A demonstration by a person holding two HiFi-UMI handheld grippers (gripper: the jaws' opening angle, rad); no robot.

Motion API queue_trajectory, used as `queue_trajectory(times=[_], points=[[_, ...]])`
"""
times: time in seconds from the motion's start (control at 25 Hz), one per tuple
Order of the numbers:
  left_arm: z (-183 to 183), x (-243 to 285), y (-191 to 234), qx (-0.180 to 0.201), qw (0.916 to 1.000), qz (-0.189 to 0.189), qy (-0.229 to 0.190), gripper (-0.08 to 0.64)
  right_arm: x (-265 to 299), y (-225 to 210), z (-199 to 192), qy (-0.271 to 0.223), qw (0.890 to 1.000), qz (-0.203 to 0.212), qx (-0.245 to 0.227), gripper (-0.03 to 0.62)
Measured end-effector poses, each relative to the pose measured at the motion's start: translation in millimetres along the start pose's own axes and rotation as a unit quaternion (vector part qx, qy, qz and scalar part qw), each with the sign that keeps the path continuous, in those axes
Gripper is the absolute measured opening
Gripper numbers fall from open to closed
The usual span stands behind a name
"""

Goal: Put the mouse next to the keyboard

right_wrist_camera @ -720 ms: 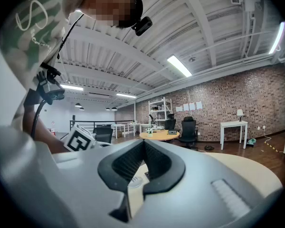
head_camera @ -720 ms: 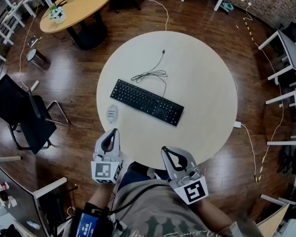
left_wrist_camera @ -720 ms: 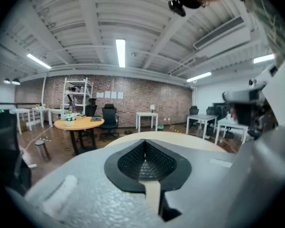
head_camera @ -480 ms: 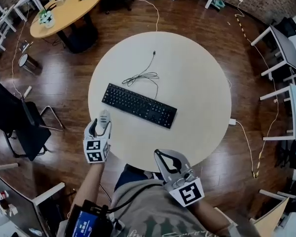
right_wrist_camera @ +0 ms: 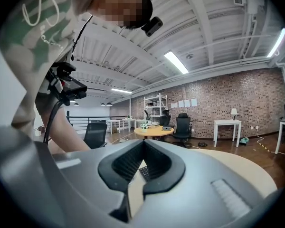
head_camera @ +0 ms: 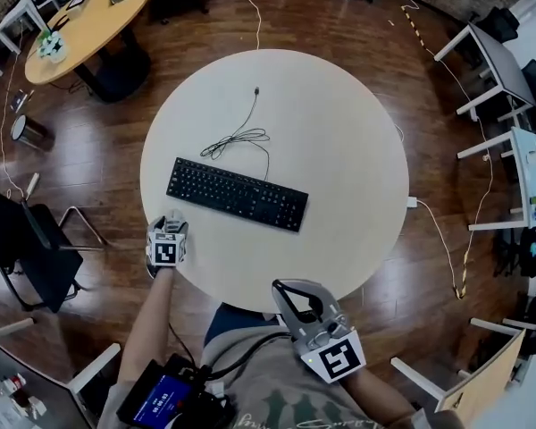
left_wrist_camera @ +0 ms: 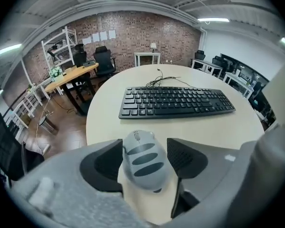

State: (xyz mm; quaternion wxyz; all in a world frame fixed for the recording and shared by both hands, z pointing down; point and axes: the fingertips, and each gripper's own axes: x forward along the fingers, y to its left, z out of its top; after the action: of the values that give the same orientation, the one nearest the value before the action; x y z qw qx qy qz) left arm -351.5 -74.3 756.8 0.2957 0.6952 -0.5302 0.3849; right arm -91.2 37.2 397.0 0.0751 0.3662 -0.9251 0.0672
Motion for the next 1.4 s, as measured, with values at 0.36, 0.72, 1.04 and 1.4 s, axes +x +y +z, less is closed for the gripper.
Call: queue_trajectory(times=[0.36, 0.72, 1.04, 1.4], points=[[-1.4, 9.3, 8.3, -0.003, 0.9997, 0.023, -0.001, 0.301, -4.9, -13.9, -7.8, 0.002, 0.999, -0.049, 0.01, 0.002], [-21.6, -2.3, -29.1, 0.016, 0.9999, 0.003, 0.005, 0.299, -19.3, -4.2, -6.7, -0.005, 0.999, -0.038, 0.008, 0.002], [-44.3, -15.0, -83.2, 0.036, 0.9993, -0.005, 0.004, 0.298, -48.1, -5.4, -5.7, -0.014, 0.999, -0.029, 0.004, 0.002], [-63.0, -24.8, -150.9, 0.053, 0.9986, -0.007, 0.005, 0.298, -75.3, -26.9, -3.9, -0.023, 0.999, -0.032, 0.017, 0.002]])
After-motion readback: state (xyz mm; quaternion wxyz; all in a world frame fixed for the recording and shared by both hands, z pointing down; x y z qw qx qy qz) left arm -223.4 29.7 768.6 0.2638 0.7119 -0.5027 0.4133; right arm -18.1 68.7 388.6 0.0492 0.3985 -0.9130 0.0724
